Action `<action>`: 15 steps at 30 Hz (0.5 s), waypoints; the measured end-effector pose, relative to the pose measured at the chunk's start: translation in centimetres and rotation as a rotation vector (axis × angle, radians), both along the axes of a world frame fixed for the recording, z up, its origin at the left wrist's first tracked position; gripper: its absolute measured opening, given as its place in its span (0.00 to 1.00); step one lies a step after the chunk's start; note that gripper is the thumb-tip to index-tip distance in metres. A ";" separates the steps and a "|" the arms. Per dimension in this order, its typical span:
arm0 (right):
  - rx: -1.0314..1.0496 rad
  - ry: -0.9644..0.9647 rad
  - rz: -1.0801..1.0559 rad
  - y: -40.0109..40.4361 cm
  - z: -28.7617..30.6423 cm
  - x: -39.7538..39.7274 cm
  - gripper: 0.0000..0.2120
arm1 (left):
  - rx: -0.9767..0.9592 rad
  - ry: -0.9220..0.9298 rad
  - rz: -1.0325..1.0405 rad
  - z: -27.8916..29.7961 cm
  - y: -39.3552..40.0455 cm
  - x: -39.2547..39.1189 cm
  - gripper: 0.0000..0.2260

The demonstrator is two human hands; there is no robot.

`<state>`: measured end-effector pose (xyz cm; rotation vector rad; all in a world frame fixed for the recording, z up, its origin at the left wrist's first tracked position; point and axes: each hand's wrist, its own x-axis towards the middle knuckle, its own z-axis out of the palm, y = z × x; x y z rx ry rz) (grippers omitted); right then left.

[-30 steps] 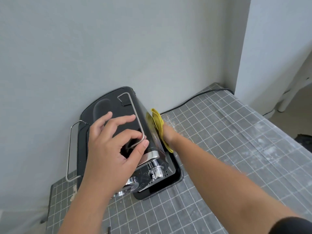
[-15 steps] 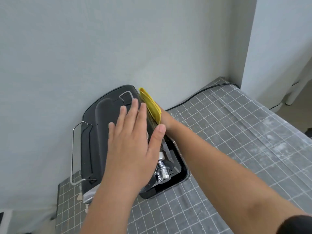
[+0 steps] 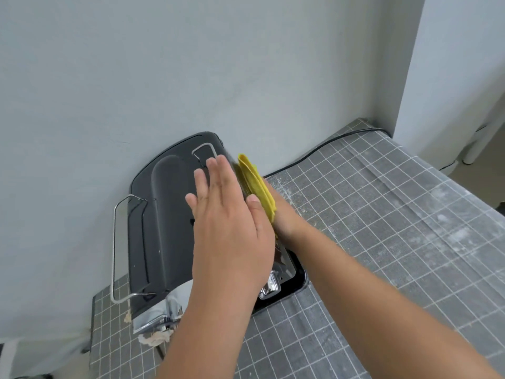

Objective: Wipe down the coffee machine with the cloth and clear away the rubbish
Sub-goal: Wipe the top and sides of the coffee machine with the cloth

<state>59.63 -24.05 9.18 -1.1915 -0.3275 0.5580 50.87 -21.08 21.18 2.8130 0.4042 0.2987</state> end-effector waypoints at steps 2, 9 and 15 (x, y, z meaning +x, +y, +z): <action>0.025 -0.147 -0.011 0.5 1.9 1.2 0.25 | 0.013 0.013 0.003 0.0 0.0 0.0 0.28; -0.002 0.036 0.094 1.6 -0.9 3.9 0.22 | 0.026 0.039 -0.008 0.2 -0.1 0.0 0.27; -0.142 0.250 0.042 1.5 -6.2 2.4 0.27 | 0.031 0.037 -0.006 0.0 0.0 0.1 0.27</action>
